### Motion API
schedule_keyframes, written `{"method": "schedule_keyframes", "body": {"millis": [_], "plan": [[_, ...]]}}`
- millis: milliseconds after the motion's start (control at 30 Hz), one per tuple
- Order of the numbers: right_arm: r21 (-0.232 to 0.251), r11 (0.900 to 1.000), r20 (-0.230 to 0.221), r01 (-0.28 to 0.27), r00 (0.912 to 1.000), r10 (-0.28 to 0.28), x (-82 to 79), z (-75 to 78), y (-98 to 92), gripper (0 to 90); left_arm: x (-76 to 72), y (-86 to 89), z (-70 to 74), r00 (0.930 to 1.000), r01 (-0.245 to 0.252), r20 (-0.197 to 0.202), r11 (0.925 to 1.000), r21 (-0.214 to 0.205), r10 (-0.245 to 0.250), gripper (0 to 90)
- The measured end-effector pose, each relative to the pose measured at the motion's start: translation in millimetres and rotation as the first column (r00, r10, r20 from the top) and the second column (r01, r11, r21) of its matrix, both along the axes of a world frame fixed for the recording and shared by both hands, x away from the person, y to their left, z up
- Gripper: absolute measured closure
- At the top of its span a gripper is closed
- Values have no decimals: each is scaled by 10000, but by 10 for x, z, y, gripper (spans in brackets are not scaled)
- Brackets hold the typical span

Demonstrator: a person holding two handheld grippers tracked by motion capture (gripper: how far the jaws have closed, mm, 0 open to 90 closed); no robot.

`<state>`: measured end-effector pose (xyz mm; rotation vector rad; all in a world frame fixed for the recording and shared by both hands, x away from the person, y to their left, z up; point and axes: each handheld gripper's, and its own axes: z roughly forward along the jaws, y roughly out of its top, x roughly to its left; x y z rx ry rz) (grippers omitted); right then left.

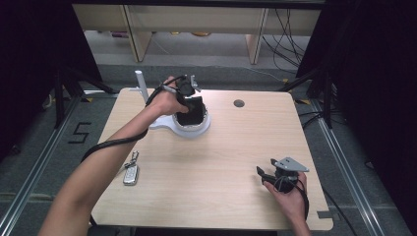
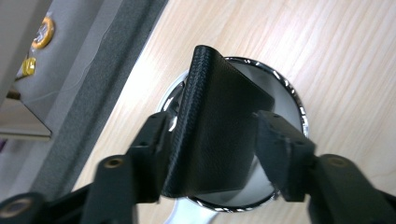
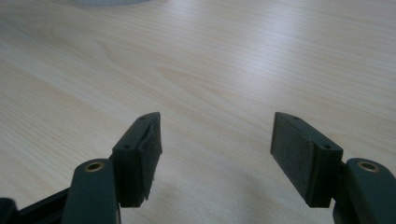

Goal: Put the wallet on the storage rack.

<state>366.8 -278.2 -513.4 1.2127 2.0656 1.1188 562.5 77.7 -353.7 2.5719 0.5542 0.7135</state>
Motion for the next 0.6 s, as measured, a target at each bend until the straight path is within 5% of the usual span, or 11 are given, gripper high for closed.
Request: {"method": "schedule_keyframes", "body": {"millis": [233, 300, 600], "plan": [[82, 9999, -91, 102, 9999, -101, -1, 0, 3, 347, -296, 240, 110, 9999, -73, -159, 9987, -513, 65, 417], [112, 9999, -118, 85, 9999, -84, 9, 0, -10, 346, -456, 370, 138, 9999, -47, -107, 9955, -943, 37, 416], [266, 9992, -32, 291, 9996, -290, 12, -8, -10, 342, -776, 692, -6, 9968, -539, -659, 9913, -1202, 462, 408]]}}
